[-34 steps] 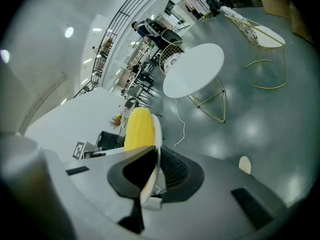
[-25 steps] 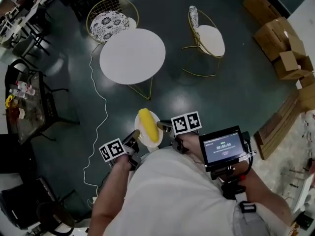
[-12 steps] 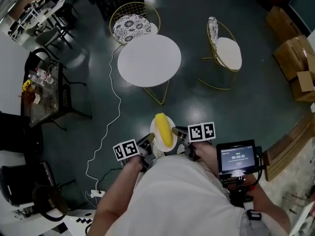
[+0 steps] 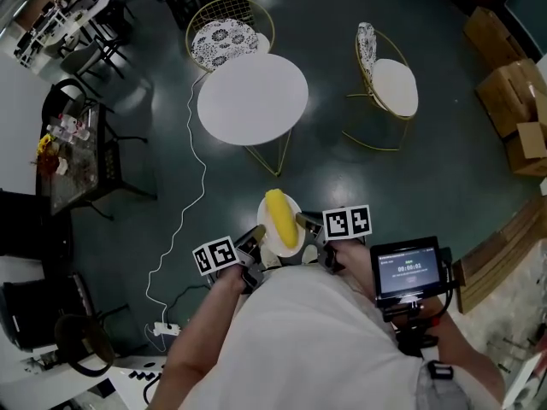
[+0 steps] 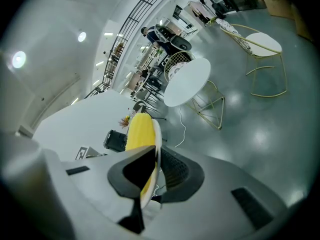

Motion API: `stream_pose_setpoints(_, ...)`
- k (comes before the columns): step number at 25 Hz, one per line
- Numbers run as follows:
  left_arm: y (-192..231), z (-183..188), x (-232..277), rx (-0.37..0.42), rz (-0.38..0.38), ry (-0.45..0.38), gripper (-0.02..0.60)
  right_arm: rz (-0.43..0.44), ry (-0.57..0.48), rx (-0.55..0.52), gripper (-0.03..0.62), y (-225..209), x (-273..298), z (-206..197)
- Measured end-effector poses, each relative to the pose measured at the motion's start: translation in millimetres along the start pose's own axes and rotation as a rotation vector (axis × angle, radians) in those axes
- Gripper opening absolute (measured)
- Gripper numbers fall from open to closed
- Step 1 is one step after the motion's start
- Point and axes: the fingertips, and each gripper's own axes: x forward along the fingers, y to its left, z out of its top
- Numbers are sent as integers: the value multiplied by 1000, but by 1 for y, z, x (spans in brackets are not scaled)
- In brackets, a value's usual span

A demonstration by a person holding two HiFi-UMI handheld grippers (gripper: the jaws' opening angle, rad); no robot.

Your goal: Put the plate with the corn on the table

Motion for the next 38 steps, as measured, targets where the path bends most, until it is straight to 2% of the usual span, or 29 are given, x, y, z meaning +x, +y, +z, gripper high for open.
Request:
stream_pose_setpoints(11,1,2,9,2,18,-21,29,25,10,-2,41,-9,4,6)
stream_pose_setpoints(23,-9,-4,28,-1,16,-8,29,24,-7,18,41,-23,-13,12)
stream_pose_setpoints(38,-12,-2,28,-2,15,-17,29,34,-20,18,40,-22,-15,17)
